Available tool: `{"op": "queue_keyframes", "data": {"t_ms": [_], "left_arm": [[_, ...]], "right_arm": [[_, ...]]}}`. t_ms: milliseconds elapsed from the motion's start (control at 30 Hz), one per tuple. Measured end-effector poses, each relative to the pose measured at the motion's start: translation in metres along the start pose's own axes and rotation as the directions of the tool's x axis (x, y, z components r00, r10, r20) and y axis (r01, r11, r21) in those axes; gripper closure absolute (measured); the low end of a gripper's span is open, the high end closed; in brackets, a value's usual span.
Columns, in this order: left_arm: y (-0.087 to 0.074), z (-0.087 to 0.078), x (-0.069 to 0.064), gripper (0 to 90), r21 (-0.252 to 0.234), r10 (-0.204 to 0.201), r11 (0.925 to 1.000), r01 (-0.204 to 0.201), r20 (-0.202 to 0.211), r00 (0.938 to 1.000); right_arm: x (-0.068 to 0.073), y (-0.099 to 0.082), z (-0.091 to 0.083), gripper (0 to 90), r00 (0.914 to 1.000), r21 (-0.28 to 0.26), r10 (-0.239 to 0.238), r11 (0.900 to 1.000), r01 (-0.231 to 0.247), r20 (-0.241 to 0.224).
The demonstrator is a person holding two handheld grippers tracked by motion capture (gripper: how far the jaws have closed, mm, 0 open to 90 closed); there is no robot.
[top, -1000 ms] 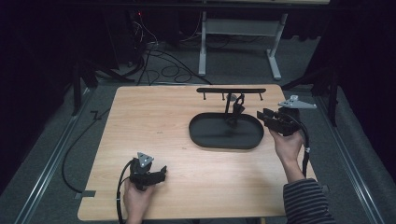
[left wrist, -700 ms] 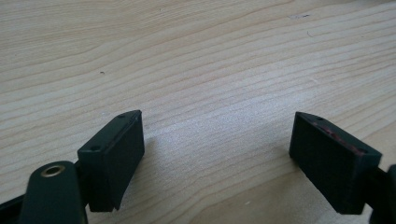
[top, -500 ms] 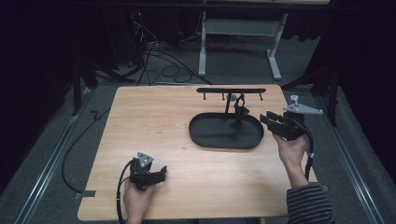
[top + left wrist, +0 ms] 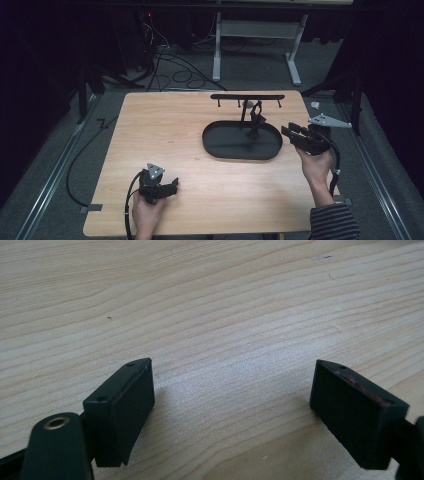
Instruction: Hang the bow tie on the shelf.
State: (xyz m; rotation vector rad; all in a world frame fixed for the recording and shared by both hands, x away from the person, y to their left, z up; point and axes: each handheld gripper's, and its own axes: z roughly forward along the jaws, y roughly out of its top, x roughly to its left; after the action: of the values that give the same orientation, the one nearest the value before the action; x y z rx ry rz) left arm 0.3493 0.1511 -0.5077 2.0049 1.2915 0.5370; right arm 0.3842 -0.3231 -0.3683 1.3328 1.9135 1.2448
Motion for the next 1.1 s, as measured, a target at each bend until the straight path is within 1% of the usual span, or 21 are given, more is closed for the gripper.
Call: {"op": "queue_keyframes", "data": {"t_ms": [233,700,900,1033,1100], "left_arm": [[0.0,0.0,0.0,18.5,0.0,0.0,1.0,0.0,0.0,1.0],[0.0,0.0,0.0,18.5,0.0,0.001,1.0,-0.001,0.0,1.0],[0.0,0.0,0.0,18.5,0.0,0.001,1.0,-0.001,0.0,1.0],[0.0,0.0,0.0,18.5,0.0,0.001,1.0,-0.001,0.0,1.0],[0.0,0.0,0.0,18.5,0.0,0.0,1.0,0.0,0.0,1.0]], "right_arm": [[0.001,-0.004,-0.007,63.2,0.9999,-0.012,0.01,0.9999,-0.01,-0.009],[0.005,-0.014,-0.022,63.5,0.9998,-0.025,0.01,0.9996,-0.01,-0.017],[0.007,-0.02,-0.024,63.5,0.9996,-0.032,0.014,0.9994,-0.015,-0.025],[0.011,-0.024,-0.026,63.7,0.9996,-0.032,0.004,0.9995,-0.005,-0.027],[0.012,-0.025,-0.027,63.7,0.9996,-0.033,0.009,0.9994,-0.01,-0.028]]}}
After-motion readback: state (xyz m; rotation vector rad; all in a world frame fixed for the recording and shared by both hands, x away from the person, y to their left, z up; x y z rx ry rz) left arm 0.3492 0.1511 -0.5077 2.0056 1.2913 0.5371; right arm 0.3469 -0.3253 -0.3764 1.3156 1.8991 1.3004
